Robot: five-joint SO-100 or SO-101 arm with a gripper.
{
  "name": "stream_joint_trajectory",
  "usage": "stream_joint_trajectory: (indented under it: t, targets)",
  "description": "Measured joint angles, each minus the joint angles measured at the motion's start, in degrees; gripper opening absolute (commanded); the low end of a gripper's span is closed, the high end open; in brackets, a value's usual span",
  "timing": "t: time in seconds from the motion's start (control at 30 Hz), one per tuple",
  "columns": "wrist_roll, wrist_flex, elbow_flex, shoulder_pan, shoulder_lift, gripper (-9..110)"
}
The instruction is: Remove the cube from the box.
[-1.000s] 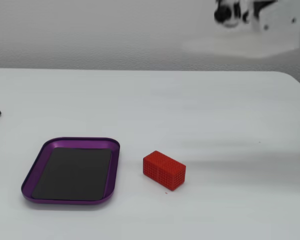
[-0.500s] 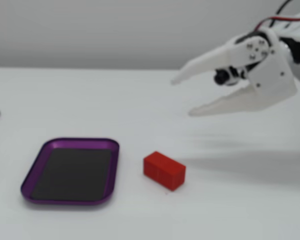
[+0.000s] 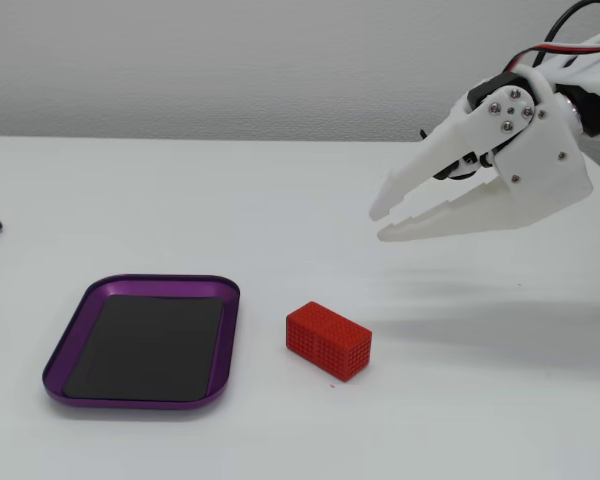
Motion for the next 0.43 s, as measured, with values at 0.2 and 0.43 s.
stream_joint_trajectory:
  t: [0.2, 0.43]
  targets:
    - [-6.2, 0.0, 0.3, 0.0, 0.0, 0]
    - [-7.3, 0.0, 0.4, 0.0, 0.0, 0]
